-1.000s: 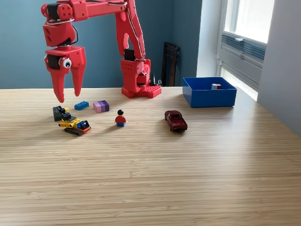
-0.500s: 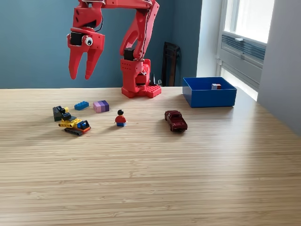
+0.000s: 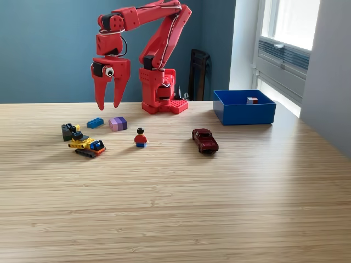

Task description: Grasp a lego block and put it in the bin.

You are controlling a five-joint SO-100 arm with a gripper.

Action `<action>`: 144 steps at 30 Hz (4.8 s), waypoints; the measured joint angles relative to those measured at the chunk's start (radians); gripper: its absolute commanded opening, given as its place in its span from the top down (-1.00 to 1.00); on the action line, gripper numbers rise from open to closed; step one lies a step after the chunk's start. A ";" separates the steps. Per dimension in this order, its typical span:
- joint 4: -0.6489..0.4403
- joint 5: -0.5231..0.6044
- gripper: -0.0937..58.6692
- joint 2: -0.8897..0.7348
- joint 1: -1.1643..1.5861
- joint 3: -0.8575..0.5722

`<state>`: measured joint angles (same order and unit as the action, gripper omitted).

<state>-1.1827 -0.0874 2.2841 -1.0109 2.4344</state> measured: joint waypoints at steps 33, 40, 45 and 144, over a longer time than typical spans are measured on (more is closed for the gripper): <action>0.130 0.279 0.01 0.000 0.189 0.071; 0.199 0.264 0.02 0.020 0.213 0.124; 0.202 0.245 0.02 0.025 0.233 0.132; -0.414 0.282 0.99 -0.242 0.614 -0.811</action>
<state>-1.5969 0.1948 2.0417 -0.3973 1.6230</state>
